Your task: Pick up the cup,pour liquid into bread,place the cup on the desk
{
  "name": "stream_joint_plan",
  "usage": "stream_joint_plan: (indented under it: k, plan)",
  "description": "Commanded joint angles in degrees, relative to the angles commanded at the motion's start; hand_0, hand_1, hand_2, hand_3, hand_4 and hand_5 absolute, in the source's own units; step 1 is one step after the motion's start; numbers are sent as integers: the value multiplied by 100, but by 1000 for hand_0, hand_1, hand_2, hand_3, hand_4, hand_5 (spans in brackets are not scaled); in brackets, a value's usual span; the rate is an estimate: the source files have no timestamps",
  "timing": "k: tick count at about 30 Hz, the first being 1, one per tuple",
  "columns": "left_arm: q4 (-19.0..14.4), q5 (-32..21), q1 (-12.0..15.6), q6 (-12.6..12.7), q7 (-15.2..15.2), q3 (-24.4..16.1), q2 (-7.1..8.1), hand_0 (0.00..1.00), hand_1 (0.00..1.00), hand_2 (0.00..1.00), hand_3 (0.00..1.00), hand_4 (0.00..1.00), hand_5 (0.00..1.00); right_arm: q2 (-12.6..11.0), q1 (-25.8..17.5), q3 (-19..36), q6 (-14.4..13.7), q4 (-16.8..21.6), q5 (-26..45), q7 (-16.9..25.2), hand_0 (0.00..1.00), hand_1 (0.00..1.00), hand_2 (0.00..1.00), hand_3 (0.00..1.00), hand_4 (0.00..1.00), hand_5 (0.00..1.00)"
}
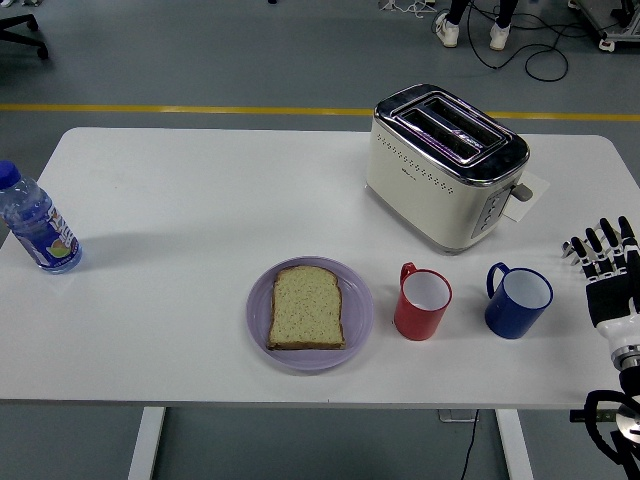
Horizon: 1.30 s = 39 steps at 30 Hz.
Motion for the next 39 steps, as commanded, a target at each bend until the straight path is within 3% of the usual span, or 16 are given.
stream_joint_plan:
  k: [39]
  plan:
    - [0, 30, -17, -3, 2, -22, -3, 633, 638, 651, 503, 239, 867, 11, 0, -61, -108, -80, 391, 126, 590, 514, 622, 599, 607, 156]
